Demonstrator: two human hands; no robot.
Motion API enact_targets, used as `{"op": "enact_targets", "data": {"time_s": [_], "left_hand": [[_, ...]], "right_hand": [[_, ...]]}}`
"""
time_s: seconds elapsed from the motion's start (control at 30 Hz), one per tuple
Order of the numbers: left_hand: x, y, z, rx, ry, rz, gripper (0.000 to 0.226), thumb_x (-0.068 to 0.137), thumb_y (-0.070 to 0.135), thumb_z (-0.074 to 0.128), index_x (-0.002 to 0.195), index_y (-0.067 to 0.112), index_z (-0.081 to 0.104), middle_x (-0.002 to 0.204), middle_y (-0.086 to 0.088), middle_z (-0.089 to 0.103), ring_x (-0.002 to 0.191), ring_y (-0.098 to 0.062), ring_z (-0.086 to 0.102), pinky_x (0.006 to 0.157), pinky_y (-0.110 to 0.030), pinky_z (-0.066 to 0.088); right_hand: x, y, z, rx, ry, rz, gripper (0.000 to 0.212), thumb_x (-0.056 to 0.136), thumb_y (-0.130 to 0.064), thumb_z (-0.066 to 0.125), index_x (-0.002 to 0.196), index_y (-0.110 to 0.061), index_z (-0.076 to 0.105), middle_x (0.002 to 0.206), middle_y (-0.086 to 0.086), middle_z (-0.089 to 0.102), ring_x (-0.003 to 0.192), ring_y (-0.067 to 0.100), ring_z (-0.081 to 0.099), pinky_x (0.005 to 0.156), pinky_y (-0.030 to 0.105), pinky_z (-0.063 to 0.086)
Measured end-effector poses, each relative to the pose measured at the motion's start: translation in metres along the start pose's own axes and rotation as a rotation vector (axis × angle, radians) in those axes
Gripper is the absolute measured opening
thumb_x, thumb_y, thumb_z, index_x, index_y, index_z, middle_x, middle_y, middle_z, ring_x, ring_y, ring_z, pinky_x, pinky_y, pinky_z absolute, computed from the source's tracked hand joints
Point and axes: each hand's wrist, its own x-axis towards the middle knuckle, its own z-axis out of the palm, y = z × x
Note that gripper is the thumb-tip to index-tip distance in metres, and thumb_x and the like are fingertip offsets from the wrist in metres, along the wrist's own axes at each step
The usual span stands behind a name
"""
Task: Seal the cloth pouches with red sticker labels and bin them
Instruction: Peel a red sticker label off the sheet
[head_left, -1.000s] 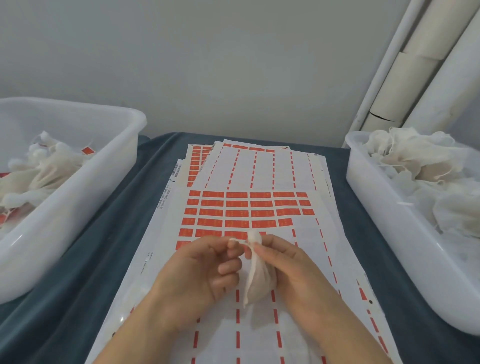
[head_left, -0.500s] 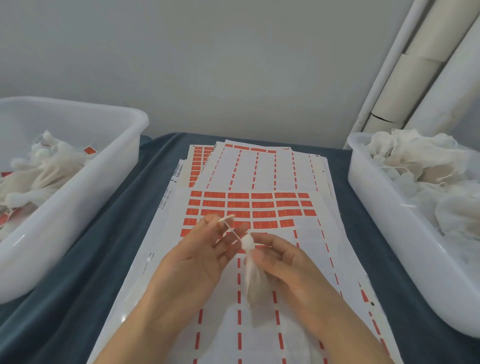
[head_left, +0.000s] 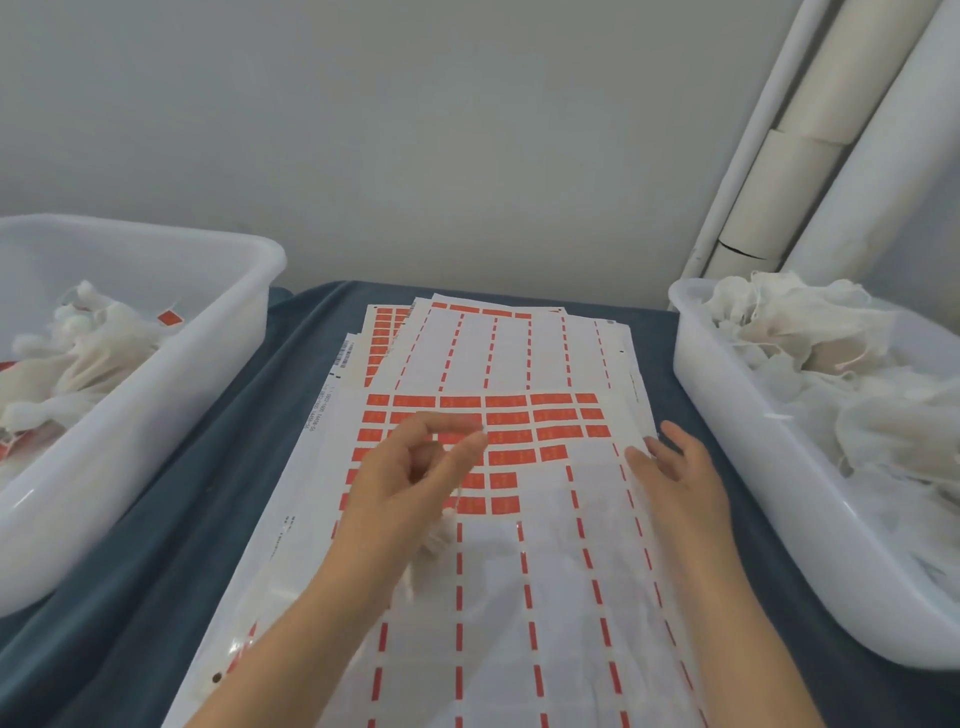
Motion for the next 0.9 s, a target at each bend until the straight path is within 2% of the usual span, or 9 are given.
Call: {"op": "enact_targets", "data": {"time_s": [0.1, 0.23, 0.3, 0.37, 0.43, 0.57, 0.73, 0.83, 0.9], "left_hand": [[0.014, 0.005, 0.022, 0.182, -0.064, 0.063, 0.011, 0.078, 0.039, 0.065, 0.084, 0.041, 0.058, 0.047, 0.014, 0.05, 0.045, 0.004, 0.047, 0.044, -0.005, 0.041], [0.02, 0.002, 0.048, 0.282, -0.043, 0.133, 0.022, 0.085, 0.033, 0.062, 0.106, 0.039, 0.062, 0.054, 0.014, 0.046, 0.048, -0.005, 0.045, 0.042, -0.002, 0.035], [0.023, -0.001, 0.055, 0.317, -0.047, 0.155, 0.029, 0.085, 0.035, 0.06, 0.114, 0.038, 0.06, 0.059, 0.016, 0.045, 0.051, -0.005, 0.044, 0.044, -0.004, 0.036], [0.024, -0.002, 0.059, 0.34, -0.055, 0.18, 0.035, 0.085, 0.038, 0.059, 0.12, 0.04, 0.056, 0.062, 0.018, 0.044, 0.054, -0.005, 0.045, 0.049, -0.005, 0.035], [0.025, -0.003, 0.062, 0.354, -0.071, 0.206, 0.037, 0.085, 0.04, 0.059, 0.122, 0.042, 0.054, 0.066, 0.022, 0.045, 0.056, -0.003, 0.046, 0.05, -0.004, 0.034], [0.022, -0.01, 0.066, 0.362, -0.101, 0.223, 0.037, 0.085, 0.043, 0.057, 0.122, 0.043, 0.053, 0.076, 0.026, 0.048, 0.063, 0.0, 0.051, 0.052, -0.003, 0.036], [0.019, -0.016, 0.066, 0.316, -0.099, 0.197, 0.036, 0.085, 0.045, 0.054, 0.12, 0.051, 0.046, 0.077, 0.028, 0.047, 0.067, 0.005, 0.052, 0.055, -0.002, 0.038], [0.017, -0.014, 0.065, 0.288, -0.095, 0.226, 0.028, 0.085, 0.045, 0.054, 0.099, 0.064, 0.039, 0.079, 0.029, 0.048, 0.069, 0.007, 0.053, 0.057, -0.001, 0.039], [0.016, -0.01, 0.064, 0.293, -0.081, 0.266, 0.028, 0.083, 0.046, 0.054, 0.097, 0.063, 0.038, 0.084, 0.029, 0.05, 0.069, 0.009, 0.053, 0.058, -0.001, 0.039]], "right_hand": [[0.002, -0.004, -0.003, 0.029, 0.022, 0.027, 0.053, 0.086, -0.034, 0.062, 0.134, -0.027, 0.04, 0.136, -0.001, 0.05, 0.107, 0.016, 0.054, 0.087, 0.039, 0.044], [-0.002, -0.006, -0.002, 0.028, -0.01, 0.06, 0.055, 0.084, -0.034, 0.065, 0.133, -0.027, 0.041, 0.13, 0.0, 0.054, 0.095, 0.015, 0.057, 0.086, 0.041, 0.049], [-0.001, -0.009, -0.005, -0.023, -0.069, 0.069, 0.053, 0.083, -0.034, 0.066, 0.13, -0.031, 0.043, 0.115, -0.005, 0.059, 0.089, 0.014, 0.061, 0.074, 0.037, 0.052], [0.0, -0.017, -0.013, -0.102, -0.171, 0.051, 0.043, 0.083, -0.03, 0.066, 0.12, -0.036, 0.046, 0.092, -0.014, 0.058, 0.076, 0.008, 0.061, 0.057, 0.026, 0.049], [0.002, -0.026, -0.019, -0.095, -0.283, 0.027, 0.033, 0.083, -0.026, 0.067, 0.111, -0.033, 0.051, 0.086, -0.009, 0.063, 0.076, 0.012, 0.065, 0.058, 0.026, 0.049], [-0.003, -0.031, -0.009, 0.076, -0.429, 0.046, 0.028, 0.081, -0.033, 0.068, 0.107, -0.026, 0.061, 0.095, 0.001, 0.071, 0.085, 0.025, 0.069, 0.082, 0.045, 0.055], [-0.011, -0.015, 0.004, 0.037, -0.353, -0.017, 0.027, 0.082, -0.047, 0.061, 0.105, -0.034, 0.059, 0.089, -0.007, 0.071, 0.074, 0.017, 0.07, 0.065, 0.032, 0.057], [-0.012, -0.013, 0.002, 0.065, -0.351, -0.091, 0.027, 0.078, -0.047, 0.061, 0.102, -0.034, 0.061, 0.083, -0.014, 0.071, 0.071, 0.011, 0.07, 0.06, 0.026, 0.056], [-0.016, -0.015, 0.002, 0.066, -0.349, -0.158, 0.031, 0.074, -0.05, 0.06, 0.1, -0.034, 0.062, 0.082, -0.018, 0.07, 0.071, 0.005, 0.069, 0.056, 0.019, 0.053]]}}
